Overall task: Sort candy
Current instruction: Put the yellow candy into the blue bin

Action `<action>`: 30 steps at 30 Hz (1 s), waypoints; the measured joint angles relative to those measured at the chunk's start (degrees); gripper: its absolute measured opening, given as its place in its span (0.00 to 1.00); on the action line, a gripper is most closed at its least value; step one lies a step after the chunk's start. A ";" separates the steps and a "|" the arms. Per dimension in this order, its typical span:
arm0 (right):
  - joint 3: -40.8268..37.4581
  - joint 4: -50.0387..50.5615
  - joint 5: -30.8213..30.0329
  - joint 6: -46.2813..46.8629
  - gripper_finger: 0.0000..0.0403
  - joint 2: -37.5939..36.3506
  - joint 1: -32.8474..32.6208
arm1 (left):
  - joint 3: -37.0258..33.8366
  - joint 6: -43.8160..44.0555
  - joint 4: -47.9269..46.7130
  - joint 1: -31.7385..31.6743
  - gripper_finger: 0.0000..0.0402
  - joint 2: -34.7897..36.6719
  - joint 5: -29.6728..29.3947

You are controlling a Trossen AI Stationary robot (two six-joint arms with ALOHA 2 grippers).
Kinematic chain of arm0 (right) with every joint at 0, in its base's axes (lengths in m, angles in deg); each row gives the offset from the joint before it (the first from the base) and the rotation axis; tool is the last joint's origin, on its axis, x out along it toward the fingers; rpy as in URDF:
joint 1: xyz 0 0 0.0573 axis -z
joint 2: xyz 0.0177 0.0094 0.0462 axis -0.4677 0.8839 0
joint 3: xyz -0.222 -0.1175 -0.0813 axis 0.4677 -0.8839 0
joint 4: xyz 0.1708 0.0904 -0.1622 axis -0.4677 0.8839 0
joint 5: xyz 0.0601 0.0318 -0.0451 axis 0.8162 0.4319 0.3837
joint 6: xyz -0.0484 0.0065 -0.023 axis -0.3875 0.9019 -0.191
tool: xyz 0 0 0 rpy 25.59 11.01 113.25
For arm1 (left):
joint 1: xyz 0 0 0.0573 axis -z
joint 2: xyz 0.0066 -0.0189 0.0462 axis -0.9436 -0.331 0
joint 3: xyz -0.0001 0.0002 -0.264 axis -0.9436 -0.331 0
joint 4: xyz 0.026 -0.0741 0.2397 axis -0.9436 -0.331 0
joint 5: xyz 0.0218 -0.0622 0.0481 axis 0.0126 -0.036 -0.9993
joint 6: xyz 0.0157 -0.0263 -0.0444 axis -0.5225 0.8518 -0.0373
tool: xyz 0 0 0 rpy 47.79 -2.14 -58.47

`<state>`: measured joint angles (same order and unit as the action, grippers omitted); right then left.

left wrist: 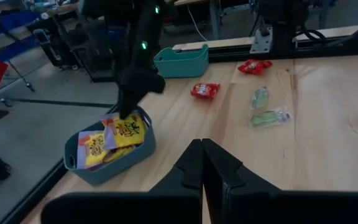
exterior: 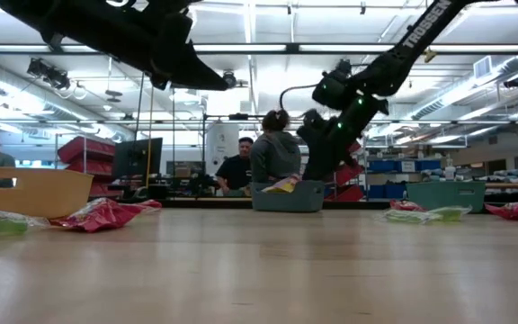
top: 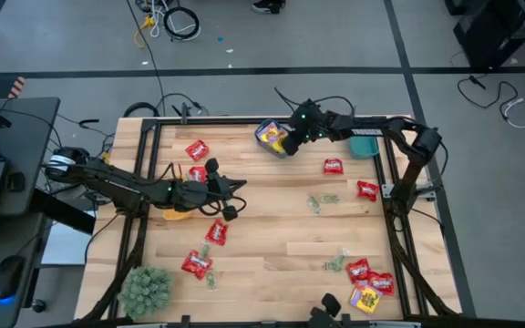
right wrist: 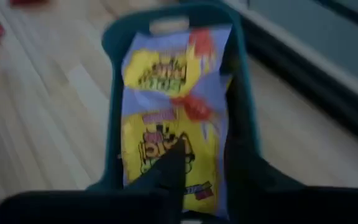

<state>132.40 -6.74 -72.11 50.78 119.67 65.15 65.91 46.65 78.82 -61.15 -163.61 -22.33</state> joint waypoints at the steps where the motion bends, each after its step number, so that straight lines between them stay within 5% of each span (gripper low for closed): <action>1: 0.62 1.04 -0.39 0.00 0.30 -0.68 -0.04 | 0.00 0.26 -0.06 0.00 0.01 0.00 0.11; 7: 5.42 9.12 -1.17 -0.80 0.56 -3.73 -0.15 | -0.31 0.99 0.03 0.02 0.01 0.00 0.15; 10: 7.15 14.39 2.63 -3.09 0.59 -5.32 -1.35 | -1.70 2.17 1.78 0.01 0.01 0.00 0.19; 13: 6.75 13.77 0.64 -5.96 0.47 -5.93 -4.55 | -4.79 3.26 8.13 0.00 0.01 0.00 2.10; 18: 6.65 8.07 -2.70 -6.60 0.06 -2.75 -6.71 | -9.33 2.85 18.22 -0.09 0.00 0.00 3.29; 30: 6.63 -2.64 -8.56 -2.98 0.01 8.27 -5.19 | -9.97 1.74 17.91 -0.48 0.00 0.00 3.32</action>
<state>139.02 -9.37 -80.67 47.80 127.93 59.96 55.94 48.39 96.73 -61.63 -163.61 -19.01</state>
